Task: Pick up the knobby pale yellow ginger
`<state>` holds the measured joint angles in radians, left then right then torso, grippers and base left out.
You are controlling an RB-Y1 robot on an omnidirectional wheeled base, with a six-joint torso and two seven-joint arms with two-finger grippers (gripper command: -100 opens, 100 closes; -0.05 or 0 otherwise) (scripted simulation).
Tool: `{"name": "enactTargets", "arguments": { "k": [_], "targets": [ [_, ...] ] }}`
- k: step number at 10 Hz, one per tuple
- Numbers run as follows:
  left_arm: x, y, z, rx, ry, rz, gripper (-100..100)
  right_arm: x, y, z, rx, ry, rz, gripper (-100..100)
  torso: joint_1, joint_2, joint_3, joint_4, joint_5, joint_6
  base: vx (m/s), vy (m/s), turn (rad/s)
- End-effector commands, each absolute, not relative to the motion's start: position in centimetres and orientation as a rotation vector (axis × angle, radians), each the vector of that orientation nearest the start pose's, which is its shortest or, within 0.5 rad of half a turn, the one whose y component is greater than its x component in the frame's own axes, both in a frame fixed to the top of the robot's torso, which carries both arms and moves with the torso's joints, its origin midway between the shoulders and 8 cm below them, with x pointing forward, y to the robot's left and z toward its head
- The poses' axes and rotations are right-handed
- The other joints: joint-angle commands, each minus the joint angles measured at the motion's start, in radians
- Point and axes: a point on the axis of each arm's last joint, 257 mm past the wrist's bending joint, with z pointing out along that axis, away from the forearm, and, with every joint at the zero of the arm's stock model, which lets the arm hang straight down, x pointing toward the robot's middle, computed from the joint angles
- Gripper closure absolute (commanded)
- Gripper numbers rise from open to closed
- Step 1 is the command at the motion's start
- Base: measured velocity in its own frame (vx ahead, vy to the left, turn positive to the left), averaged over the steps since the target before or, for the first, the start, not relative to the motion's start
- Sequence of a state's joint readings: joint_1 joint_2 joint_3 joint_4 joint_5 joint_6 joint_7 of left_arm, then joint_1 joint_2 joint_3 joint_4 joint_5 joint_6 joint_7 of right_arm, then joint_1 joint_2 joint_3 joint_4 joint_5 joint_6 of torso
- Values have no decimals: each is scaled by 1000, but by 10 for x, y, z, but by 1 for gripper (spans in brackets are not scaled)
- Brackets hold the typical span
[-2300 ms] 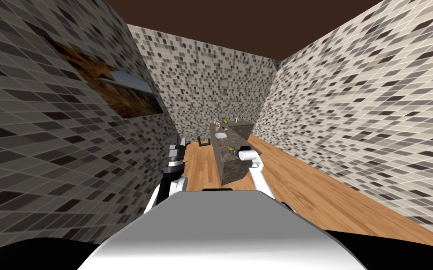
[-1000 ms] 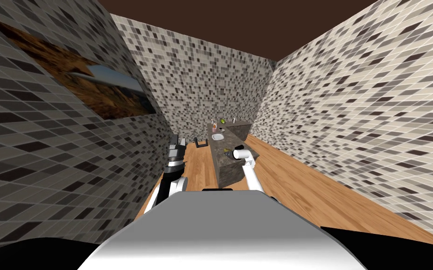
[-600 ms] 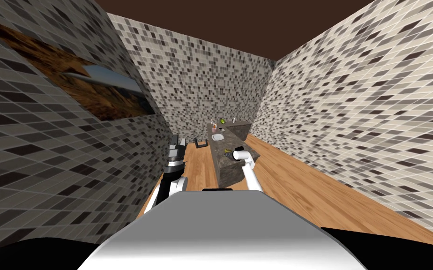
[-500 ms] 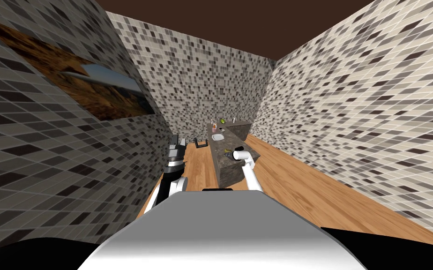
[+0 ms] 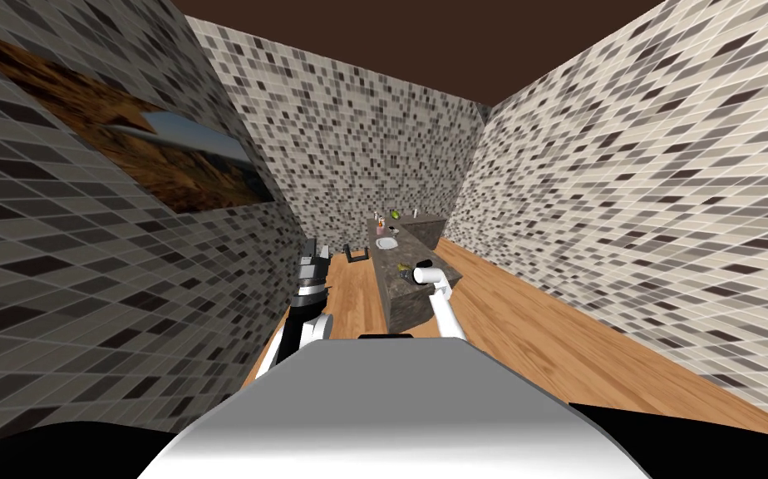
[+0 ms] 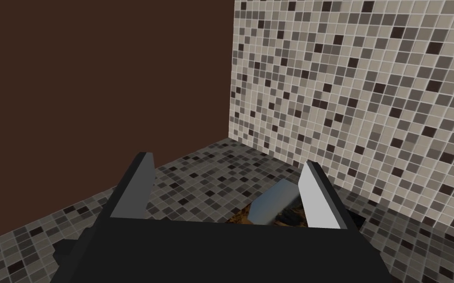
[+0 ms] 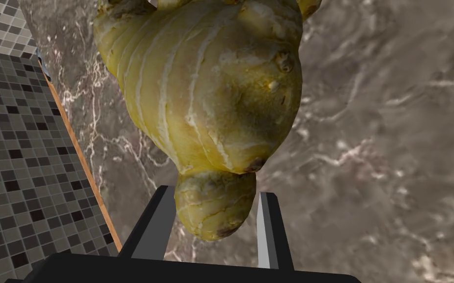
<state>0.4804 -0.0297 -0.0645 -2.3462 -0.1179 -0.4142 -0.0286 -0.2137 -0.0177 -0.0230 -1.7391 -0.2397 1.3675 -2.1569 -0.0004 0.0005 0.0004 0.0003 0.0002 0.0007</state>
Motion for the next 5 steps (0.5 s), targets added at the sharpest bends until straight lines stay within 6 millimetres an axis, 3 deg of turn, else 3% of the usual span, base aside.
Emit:
{"name": "enactTargets", "arguments": {
  "k": [1, 2, 4, 5],
  "targets": [
    [350, 247, 44, -605, 661, -1266, 0, 469, -147, -331, -2591, 679, -653, 0, 0, 0, 0, 0, 0, 0, 0, 0, 0],
    [350, 247, 44, -605, 661, -1266, 0, 469, -146, -322, -2589, 685, -653, 100, 0, 0, 0, 0, 0, 0, -17, -23, 39],
    [350, 247, 44, -605, 661, -1266, 0, 469, -146, -321, -2588, 684, -656, 100, -2, 3, 2, 1, 0, 0, -27, -29, 18],
    [350, 247, 44, -605, 661, -1266, 0, 469, -146, -321, -2589, 686, -653, 0, -1, 3, 2, 1, 0, 0, 0, 0, 0]
  ]
}}
